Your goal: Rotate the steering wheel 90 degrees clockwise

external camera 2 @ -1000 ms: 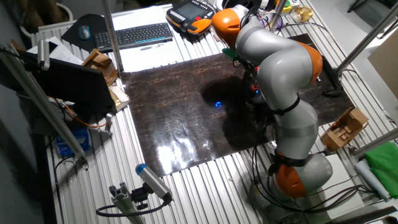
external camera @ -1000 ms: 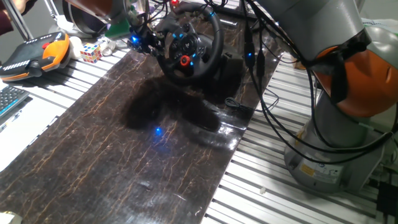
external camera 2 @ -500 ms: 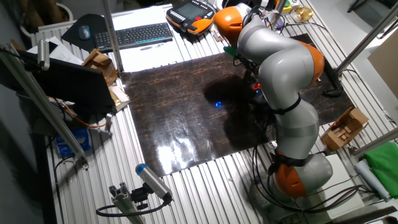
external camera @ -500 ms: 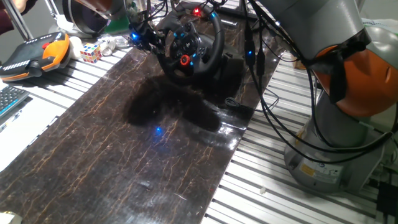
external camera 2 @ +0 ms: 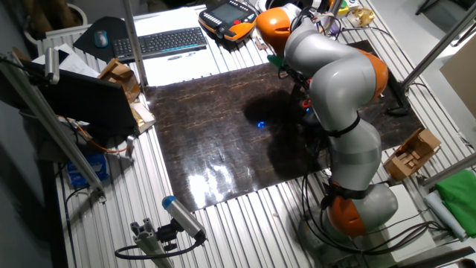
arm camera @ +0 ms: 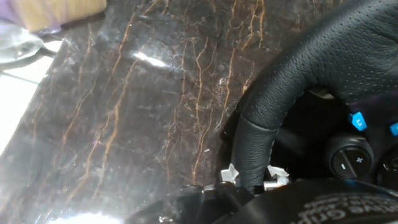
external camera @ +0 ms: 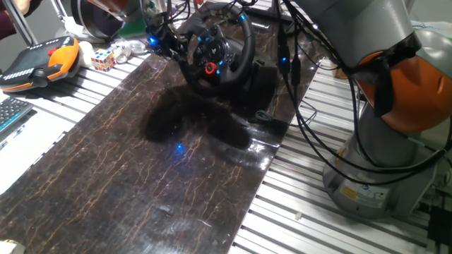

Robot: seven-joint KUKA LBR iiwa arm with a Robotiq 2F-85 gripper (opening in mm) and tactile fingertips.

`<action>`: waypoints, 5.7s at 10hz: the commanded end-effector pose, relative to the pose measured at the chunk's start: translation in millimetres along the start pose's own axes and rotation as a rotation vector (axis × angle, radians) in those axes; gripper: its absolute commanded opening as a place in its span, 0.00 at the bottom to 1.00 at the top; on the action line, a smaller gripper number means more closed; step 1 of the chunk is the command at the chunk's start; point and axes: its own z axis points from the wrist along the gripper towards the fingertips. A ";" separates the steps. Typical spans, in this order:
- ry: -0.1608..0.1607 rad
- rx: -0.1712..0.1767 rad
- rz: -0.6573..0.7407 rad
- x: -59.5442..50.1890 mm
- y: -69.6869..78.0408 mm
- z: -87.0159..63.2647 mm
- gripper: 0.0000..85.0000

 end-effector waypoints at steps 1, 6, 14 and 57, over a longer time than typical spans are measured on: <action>0.001 0.001 0.010 -0.7 -0.3 0.3 0.01; -0.007 0.002 -0.012 4.6 3.7 -4.9 0.47; -0.048 0.063 0.079 -7.4 1.9 5.9 0.60; -0.023 0.007 0.261 -11.7 -6.4 -1.3 0.01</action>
